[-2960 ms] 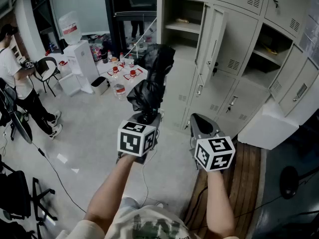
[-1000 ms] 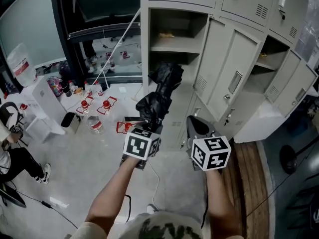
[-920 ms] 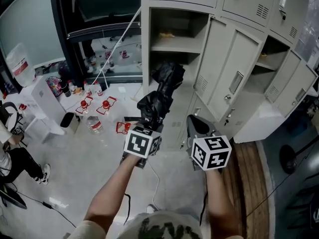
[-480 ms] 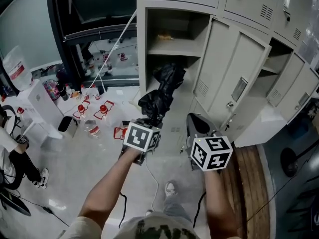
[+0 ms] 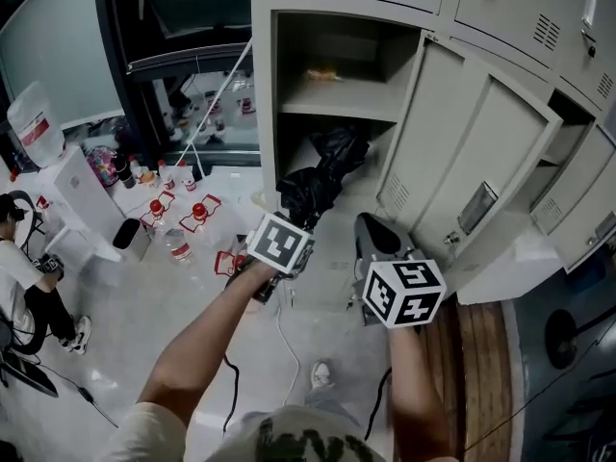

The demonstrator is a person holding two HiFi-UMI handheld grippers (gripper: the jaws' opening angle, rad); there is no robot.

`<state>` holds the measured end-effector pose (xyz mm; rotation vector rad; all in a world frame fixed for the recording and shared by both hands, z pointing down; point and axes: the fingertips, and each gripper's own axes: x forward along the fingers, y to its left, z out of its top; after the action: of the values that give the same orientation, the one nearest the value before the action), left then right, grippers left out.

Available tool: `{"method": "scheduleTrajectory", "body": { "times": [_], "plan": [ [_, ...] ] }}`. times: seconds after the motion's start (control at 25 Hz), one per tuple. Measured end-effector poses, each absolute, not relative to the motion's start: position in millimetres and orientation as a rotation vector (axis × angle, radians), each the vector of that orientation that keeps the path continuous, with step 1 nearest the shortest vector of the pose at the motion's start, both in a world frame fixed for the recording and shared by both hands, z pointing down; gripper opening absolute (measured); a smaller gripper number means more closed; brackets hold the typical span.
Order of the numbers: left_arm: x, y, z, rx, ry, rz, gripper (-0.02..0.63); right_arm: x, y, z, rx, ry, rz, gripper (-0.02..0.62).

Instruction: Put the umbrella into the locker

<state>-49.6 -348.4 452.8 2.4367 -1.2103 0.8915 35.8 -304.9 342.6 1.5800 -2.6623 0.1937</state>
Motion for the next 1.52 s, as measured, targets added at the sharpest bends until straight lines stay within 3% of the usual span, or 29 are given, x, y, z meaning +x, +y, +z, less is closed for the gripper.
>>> {"method": "scheduleTrajectory", "body": {
  "times": [1.52],
  "plan": [
    [-35.0, -548.7, 464.0, 2.217, -1.371, 1.51, 0.071, 48.1, -397.9, 360.4, 1.473, -2.689, 0.265, -0.012]
  ]
}}
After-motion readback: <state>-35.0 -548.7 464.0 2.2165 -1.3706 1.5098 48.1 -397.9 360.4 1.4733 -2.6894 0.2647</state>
